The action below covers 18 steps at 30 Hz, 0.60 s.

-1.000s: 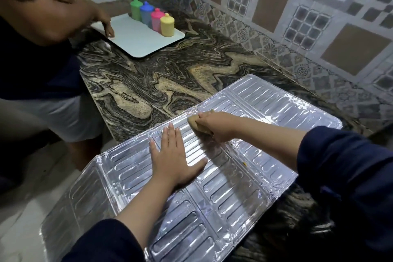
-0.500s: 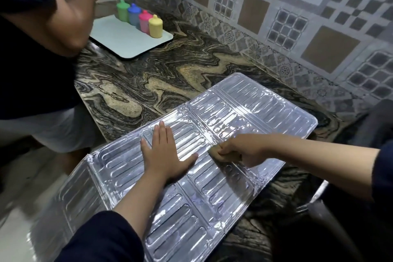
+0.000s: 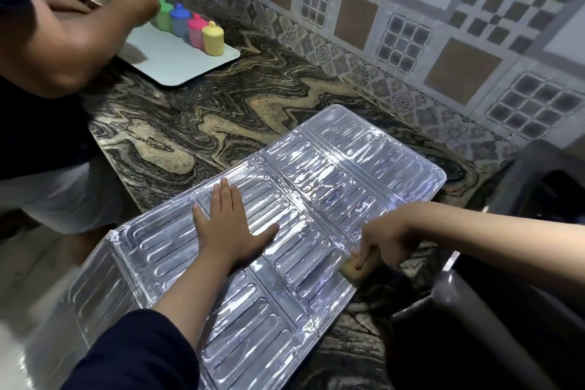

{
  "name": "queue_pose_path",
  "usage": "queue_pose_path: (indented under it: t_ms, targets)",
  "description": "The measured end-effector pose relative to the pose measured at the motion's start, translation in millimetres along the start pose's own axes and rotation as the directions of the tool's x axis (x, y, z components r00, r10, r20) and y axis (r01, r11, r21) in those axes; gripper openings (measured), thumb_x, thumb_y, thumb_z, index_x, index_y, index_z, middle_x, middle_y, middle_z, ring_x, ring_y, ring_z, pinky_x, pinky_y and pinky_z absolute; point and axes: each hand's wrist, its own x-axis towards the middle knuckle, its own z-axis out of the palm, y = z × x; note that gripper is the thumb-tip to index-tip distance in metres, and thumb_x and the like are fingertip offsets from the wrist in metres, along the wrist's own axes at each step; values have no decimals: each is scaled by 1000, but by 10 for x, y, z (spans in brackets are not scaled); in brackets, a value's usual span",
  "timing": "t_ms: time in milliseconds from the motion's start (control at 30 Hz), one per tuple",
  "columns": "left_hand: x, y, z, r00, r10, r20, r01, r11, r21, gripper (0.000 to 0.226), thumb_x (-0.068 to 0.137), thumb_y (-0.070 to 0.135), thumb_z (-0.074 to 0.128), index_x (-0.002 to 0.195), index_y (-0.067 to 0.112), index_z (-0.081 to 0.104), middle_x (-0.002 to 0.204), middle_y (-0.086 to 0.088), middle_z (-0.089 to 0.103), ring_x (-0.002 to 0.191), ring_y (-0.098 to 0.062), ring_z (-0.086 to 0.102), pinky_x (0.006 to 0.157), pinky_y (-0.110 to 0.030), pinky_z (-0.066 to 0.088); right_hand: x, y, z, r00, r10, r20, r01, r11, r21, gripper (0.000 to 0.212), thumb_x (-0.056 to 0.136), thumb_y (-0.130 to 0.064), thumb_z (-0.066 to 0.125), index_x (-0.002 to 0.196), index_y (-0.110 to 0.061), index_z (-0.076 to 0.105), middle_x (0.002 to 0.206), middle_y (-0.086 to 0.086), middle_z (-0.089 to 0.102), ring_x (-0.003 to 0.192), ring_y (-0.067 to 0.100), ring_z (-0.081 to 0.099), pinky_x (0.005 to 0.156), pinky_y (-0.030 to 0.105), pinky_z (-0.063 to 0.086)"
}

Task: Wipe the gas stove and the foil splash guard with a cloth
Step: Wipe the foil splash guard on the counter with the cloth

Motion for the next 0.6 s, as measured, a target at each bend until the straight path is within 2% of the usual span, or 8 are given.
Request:
queue_pose_path:
  t_ms: [100, 167, 200, 267, 333, 433, 533, 600]
  targets:
    - [0, 0, -3, 1000, 3, -3, -3, 1000, -8, 125, 62, 95, 1, 151, 8, -12, 157, -11, -22, 146, -25, -18, 111, -62, -4, -50, 24, -3, 999, -7, 42, 4, 998, 65, 49, 74, -20, 63, 123, -15, 65, 109, -5, 67, 96, 6, 55, 79, 15, 47]
    - [-5, -7, 9, 1000, 4, -6, -4, 1000, -13, 125, 62, 95, 1, 151, 8, -12, 157, -11, -22, 146, -25, -18, 112, -62, -3, -75, 72, -49, 998, 13, 58, -17, 997, 71, 64, 55, -39, 63, 116, -19, 68, 104, -2, 71, 87, 7, 55, 79, 24, 49]
    - [-8, -10, 17, 1000, 4, -7, -4, 1000, -16, 125, 62, 95, 2, 151, 8, -12, 157, -10, -22, 147, -25, -17, 112, -62, -3, -80, 95, -96, 999, 20, 48, -23, 998, 62, 58, 59, -35, 62, 114, -18, 69, 102, 1, 71, 87, 10, 56, 79, 29, 49]
    - [2, -13, 25, 1000, 4, -13, -5, 1000, -14, 125, 62, 95, 3, 151, 10, -12, 158, -11, -22, 147, -26, -16, 111, -63, -1, -111, 111, -260, 1000, 16, 2, -17, 998, 61, 42, 76, -6, 54, 116, -13, 67, 98, 2, 66, 87, 15, 56, 74, 31, 47]
    - [21, -8, 21, 1000, 4, -17, -4, 1000, -3, 124, 62, 95, 3, 151, 10, -12, 158, -11, -21, 147, -26, -15, 111, -63, 1, -174, 94, -503, 997, -4, -75, 12, 995, 98, 47, 78, 6, 50, 118, -14, 64, 97, 2, 64, 87, 18, 57, 71, 31, 48]
    - [37, 2, 17, 1000, 6, -12, -6, 1000, 12, 124, 63, 95, 5, 151, 10, -13, 158, -11, -21, 147, -27, -15, 111, -64, 2, -257, -4, -903, 961, -45, -271, 85, 987, 136, 49, 80, 4, 49, 120, -21, 63, 98, 0, 66, 91, 20, 60, 74, 30, 49]
    - [37, 12, 34, 1000, 6, -15, -6, 1000, 14, 123, 65, 94, 8, 151, 10, -12, 158, -11, -20, 147, -27, -15, 111, -64, 3, -115, -203, -1216, 860, -101, -501, 128, 992, 20, 50, 79, 2, 43, 116, -24, 64, 97, -1, 67, 89, 19, 59, 74, 31, 49]
    - [47, 15, 48, 1000, -2, -23, 2, 1000, 16, 122, 65, 94, 9, 151, 10, -11, 159, -12, -19, 147, -27, -13, 111, -64, 4, 146, -326, -1345, 776, -177, -606, 157, 984, -87, 35, 83, -4, 51, 112, -19, 64, 95, 1, 67, 89, 21, 62, 70, 27, 48]
